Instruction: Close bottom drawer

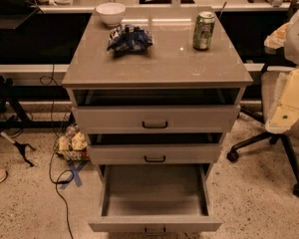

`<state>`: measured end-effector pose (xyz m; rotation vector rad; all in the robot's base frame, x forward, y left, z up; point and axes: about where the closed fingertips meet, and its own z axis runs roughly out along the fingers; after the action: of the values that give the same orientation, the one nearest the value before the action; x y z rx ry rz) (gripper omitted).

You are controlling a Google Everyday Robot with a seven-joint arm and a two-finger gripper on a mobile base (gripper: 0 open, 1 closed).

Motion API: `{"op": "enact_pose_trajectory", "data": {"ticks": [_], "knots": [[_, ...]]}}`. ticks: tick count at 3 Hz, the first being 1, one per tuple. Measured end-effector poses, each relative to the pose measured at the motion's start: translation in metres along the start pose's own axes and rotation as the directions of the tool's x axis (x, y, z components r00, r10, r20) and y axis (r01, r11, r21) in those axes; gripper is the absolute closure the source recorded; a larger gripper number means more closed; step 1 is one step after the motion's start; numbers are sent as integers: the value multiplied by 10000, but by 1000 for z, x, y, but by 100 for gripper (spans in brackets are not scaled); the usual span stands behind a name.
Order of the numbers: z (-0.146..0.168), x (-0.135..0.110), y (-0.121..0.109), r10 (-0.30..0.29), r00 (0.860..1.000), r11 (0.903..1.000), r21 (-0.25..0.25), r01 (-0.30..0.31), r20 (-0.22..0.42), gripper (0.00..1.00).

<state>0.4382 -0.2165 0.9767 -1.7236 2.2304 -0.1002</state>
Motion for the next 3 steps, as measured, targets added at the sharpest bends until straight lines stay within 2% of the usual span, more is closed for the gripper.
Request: {"op": "enact_pose_trajectory", "data": {"ticks": [1,2,3], "knots": [[0,0,0,25,10000,10000,21,-25,28,0],[46,26,13,1075,9931,9902,-945,-1028,460,0],[135,53,48,2676,9566,9370,-2624,-2305,1152,0]]}}
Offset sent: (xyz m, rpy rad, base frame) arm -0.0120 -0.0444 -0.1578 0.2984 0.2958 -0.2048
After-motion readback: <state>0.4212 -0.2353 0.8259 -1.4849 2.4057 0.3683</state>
